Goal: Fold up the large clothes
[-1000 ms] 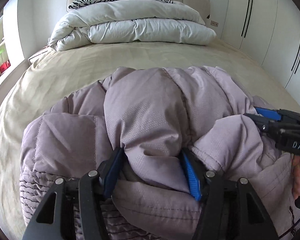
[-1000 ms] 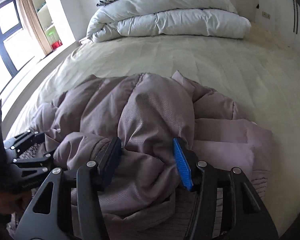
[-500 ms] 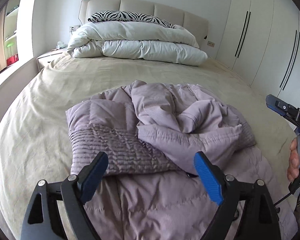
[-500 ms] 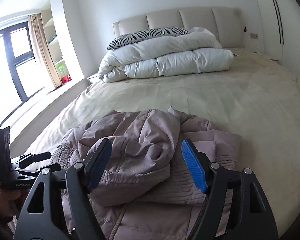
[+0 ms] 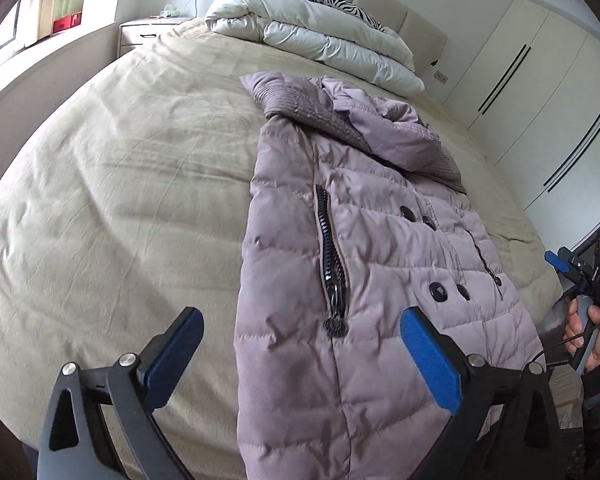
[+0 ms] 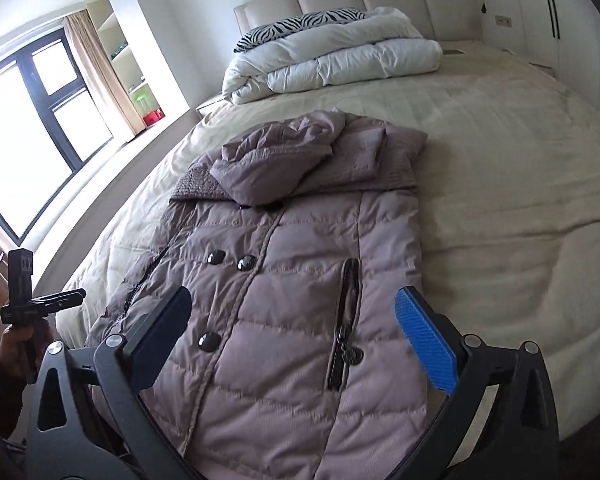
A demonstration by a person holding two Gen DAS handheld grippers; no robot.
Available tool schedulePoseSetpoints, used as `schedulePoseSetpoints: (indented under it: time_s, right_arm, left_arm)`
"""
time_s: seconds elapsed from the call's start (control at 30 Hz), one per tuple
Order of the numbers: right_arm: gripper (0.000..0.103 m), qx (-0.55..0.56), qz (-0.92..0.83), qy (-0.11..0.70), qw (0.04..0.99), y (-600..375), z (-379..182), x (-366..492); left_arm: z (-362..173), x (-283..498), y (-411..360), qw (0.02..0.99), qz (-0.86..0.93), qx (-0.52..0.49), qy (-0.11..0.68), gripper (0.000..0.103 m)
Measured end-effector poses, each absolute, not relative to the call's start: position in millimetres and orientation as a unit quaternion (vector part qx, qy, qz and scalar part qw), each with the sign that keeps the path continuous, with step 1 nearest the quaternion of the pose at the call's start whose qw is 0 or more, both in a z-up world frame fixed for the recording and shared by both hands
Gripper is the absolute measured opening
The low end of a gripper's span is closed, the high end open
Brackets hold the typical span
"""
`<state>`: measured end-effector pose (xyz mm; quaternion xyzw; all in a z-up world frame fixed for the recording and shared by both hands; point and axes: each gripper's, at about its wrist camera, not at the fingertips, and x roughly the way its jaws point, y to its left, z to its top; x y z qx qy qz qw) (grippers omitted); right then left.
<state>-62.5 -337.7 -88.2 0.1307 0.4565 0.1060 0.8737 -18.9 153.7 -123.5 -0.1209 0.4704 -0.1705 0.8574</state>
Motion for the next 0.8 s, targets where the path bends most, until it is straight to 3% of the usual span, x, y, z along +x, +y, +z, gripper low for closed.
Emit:
schedulePoseSetpoints:
  time_s: [0.13,0.5,0.8]
  right_arm:
    - [0.103,0.186,0.096,0.482,0.851,-365.9,-102.6,-111.3]
    - [0.103,0.278,0.062,0.572,0.769,-421.5,-153.2,-175.5]
    - [0.071,0.317,0.087,0.628,0.705,-417.6,-184.7,-190.9]
  left_arm:
    - [-138.3,-45.1,176.0,0.833,-0.168,-0.173,0.498,0.101]
    - [-176.0,-64.1,160.4,0.780,-0.193,-0.169,0.571,0.097]
    - [-192.1,-68.7,146.7,0.766,-0.203,-0.159,0.589,0.089]
